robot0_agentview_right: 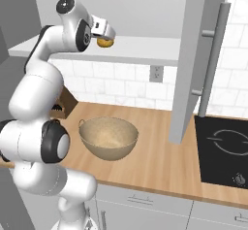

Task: Open the cabinet, pick up the bread from the cabinet and place it in the basket. Then move the basket to the dining counter.

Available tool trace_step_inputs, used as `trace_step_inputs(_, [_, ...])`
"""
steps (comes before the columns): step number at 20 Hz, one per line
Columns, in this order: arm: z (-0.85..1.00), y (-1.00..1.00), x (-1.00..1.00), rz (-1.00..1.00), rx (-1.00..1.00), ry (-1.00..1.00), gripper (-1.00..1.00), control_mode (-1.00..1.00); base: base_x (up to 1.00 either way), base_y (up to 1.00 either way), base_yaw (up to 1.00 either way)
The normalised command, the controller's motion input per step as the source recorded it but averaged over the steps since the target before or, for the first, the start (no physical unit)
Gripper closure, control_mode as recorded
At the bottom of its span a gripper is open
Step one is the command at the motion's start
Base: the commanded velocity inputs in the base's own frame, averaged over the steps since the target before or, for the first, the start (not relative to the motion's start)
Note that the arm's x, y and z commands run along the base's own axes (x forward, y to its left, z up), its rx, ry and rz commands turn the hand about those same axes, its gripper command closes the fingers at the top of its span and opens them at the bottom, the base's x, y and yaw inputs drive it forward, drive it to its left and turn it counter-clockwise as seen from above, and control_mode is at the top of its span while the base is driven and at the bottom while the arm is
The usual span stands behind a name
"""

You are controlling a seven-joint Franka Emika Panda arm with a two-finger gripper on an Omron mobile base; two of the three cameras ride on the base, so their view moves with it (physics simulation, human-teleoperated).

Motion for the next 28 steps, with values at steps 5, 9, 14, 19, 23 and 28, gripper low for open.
trace_step_inputs(5, [-0.13, 0.0, 0.39, 0.0, 0.01, 0.0, -1.0, -1.0, 0.0, 0.0, 0.0])
trace_step_inputs(9, [-0.01, -0.02, 0.2, 0.0, 0.0, 0.0, -1.0, -1.0, 0.0, 0.0, 0.0])
trace_step_inputs(14, [-0.05, -0.05, 0.11, 0.0, 0.0, 0.0, -1.0, -1.0, 0.0, 0.0, 0.0])
trace_step_inputs(19, [-0.07, -0.04, 0.2, 0.0, 0.0, 0.0, -1.0, -1.0, 0.0, 0.0, 0.0])
trace_step_inputs(23, [-0.08, -0.01, 0.2, 0.0, 0.0, 0.0, -1.0, -1.0, 0.0, 0.0, 0.0])
trace_step_inputs(28, [-0.08, -0.01, 0.19, 0.0, 0.0, 0.0, -1.0, -1.0, 0.0, 0.0, 0.0])
